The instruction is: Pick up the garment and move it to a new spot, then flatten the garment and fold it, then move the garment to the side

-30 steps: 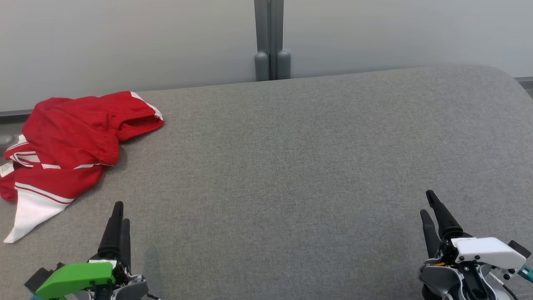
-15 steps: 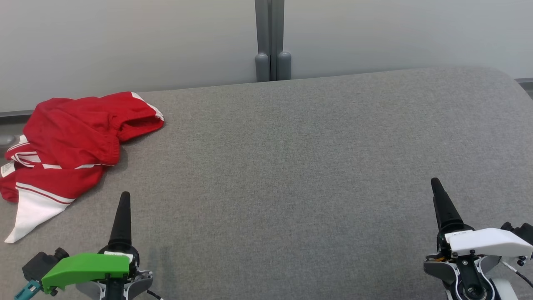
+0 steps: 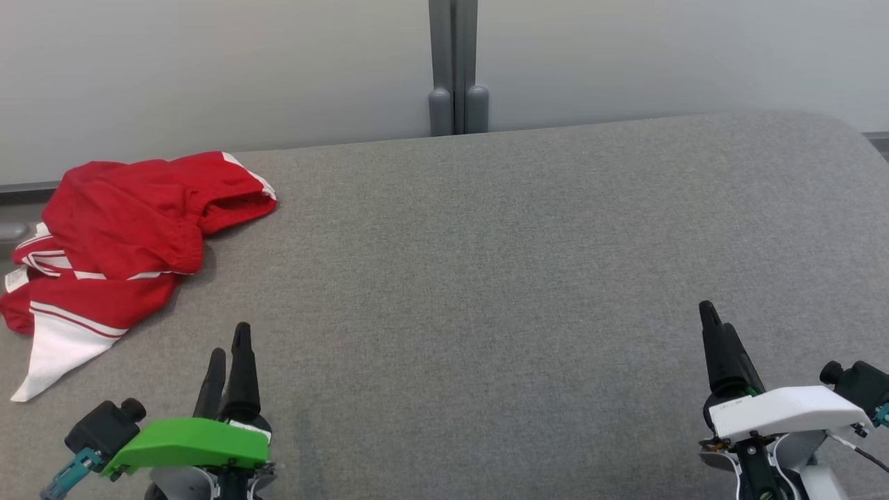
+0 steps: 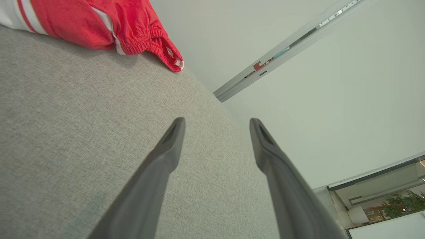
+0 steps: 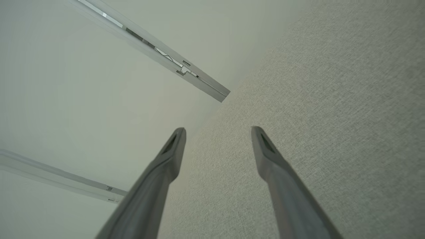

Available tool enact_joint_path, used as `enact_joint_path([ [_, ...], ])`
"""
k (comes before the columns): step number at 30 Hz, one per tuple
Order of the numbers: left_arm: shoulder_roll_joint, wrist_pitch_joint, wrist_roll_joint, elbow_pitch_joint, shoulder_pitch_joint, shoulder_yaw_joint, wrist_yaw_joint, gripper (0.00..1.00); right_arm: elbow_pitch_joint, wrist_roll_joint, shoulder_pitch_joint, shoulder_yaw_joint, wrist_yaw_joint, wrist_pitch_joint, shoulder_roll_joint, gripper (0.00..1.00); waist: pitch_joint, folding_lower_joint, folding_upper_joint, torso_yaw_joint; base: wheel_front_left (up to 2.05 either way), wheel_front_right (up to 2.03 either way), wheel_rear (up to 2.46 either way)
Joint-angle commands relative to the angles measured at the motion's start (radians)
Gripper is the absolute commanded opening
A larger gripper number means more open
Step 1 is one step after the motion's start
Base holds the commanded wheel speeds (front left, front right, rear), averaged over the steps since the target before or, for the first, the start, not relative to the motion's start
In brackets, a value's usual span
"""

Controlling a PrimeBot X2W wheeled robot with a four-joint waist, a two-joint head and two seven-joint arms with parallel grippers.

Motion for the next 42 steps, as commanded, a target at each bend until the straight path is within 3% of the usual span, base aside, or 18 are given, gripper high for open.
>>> enact_joint_path([
  [1, 0.007, -0.011, 0.046, -0.02, 0.004, -0.008, 0.008, 1.0, -0.019, -0.048, 0.002, 0.006, 0.0, -0.013, -0.006, 1.0, 0.0, 0.0, -0.0001, 0.002, 0.0, 0.0, 0.0],
  [20, 0.009, -0.071, 0.333, -0.036, 0.028, -0.068, 0.068, 1.0, -0.004, -0.326, 0.018, 0.038, 0.0, -0.073, -0.008, 1.0, -0.006, 0.0, -0.0001, 0.015, 0.0, 0.0, 0.0],
  [42, 0.011, -0.128, 0.533, -0.005, 0.043, -0.112, 0.114, 1.0, -0.008, -0.593, 0.028, 0.059, 0.0, -0.13, -0.009, 1.0, -0.009, 0.0, -0.0001, 0.016, 0.0, 0.0, 0.0],
])
